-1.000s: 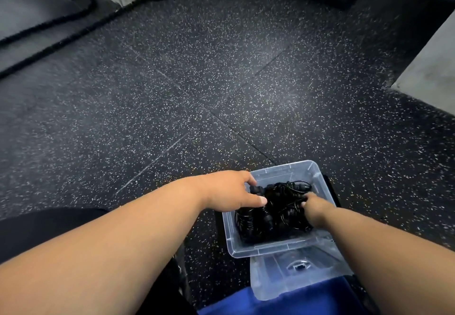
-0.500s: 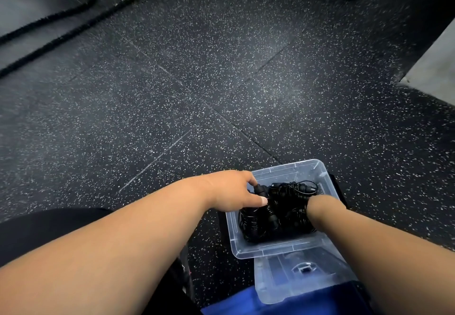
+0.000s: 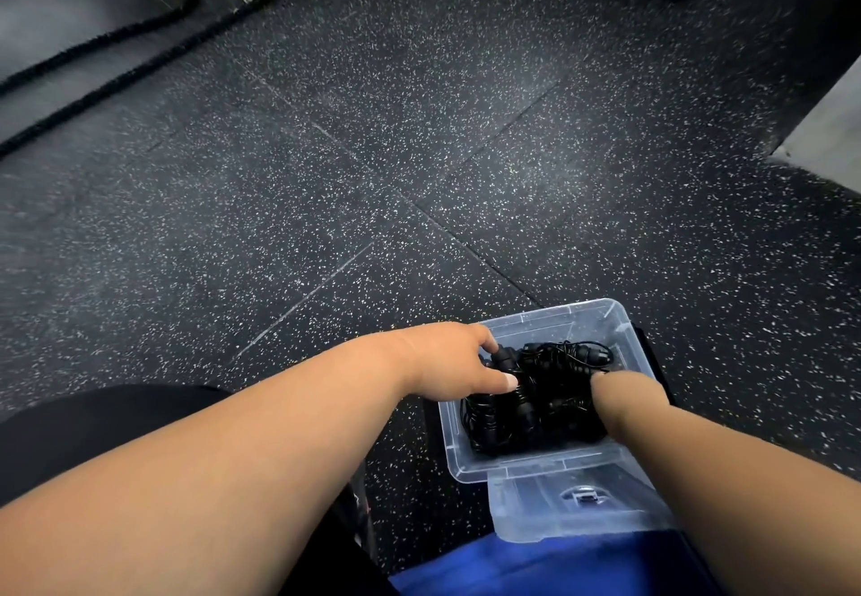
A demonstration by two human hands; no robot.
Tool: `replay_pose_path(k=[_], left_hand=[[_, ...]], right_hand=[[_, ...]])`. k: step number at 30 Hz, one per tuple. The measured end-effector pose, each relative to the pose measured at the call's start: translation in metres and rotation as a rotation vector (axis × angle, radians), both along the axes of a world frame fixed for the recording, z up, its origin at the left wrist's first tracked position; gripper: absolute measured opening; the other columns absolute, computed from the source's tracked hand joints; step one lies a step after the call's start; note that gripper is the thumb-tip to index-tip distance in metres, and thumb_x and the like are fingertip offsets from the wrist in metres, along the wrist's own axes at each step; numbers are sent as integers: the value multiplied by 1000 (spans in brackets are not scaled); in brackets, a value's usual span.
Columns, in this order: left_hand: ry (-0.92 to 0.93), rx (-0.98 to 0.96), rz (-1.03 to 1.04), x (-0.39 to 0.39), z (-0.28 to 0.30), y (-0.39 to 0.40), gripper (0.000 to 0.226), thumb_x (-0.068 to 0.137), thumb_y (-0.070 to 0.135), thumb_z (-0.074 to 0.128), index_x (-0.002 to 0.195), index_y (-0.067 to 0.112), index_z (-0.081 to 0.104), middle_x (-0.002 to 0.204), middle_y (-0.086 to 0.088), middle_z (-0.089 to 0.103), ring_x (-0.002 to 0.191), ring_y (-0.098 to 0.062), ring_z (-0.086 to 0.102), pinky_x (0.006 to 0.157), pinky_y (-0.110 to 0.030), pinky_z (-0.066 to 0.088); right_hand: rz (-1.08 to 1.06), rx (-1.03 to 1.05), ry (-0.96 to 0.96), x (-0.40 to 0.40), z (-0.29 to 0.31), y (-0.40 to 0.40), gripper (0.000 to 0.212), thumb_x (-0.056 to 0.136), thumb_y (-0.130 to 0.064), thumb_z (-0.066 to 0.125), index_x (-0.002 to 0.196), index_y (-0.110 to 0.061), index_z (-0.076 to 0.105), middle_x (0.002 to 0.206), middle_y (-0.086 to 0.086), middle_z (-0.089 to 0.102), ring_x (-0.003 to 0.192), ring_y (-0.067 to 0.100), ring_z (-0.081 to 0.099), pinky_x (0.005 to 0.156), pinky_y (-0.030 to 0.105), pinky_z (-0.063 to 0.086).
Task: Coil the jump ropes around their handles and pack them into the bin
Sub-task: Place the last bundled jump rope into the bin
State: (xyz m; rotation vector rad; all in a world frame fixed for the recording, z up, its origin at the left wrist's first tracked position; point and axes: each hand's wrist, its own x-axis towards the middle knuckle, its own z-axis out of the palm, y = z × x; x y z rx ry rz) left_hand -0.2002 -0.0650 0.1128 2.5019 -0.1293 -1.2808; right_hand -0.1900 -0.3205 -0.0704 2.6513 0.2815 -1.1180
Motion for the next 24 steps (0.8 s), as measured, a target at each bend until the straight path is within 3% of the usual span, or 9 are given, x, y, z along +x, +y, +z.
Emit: replay_pose_path(k=[5,11,14,16,19,21,24], left_hand=[[-5,8,-6,0,-2,4,73,94,71,59,153,32,44,148,5,58,125,-19,61,111,-41,47],[-37,54,-36,3,-2,4,73,95,70,58,155,32,42,150,3,57,127,-21,61,110,-40,47],[-27,59,-43,3,-3,4,73,95,70,58,155,32,42,152,3,55,129,-22,60,111,-41,47],[-21,59,-42,4,-4,3,73,95,70,58,155,32,42,153,2,55,129,-22,60,111,-41,47],[-21,50,-32,4,-4,3,74,95,70,59,156,32,41,153,3,55,128,-22,60,111,-43,47],[-19,42,-33,4,-5,2,73,94,71,58,155,33,42,152,4,55,128,-22,60,110,-43,48],[-22,33,-45,3,-6,1,71,94,71,59,153,33,44,151,4,56,128,-21,60,111,-44,48]], right_hand=[[18,57,-4,8,-1,-5,37,86,-12,64,122,-20,61,116,-1,69,110,26,67,82,37,54],[115,70,71,22,2,-8,39,92,-18,58,130,-23,61,127,0,68,117,24,66,95,36,54],[86,44,159,15,-5,-2,45,94,-23,60,139,-17,54,137,5,63,127,27,61,105,37,49],[25,14,200,6,-12,2,52,96,-27,62,143,-11,48,141,11,60,129,31,58,104,38,46],[-4,14,213,3,-17,6,51,97,-33,60,142,-12,48,136,12,60,125,31,60,94,36,46],[9,2,306,7,-13,8,53,94,-28,54,143,-9,48,137,13,56,124,31,60,97,36,47],[49,36,334,14,3,14,43,91,-24,50,129,-11,65,118,8,61,110,27,64,97,34,52]])
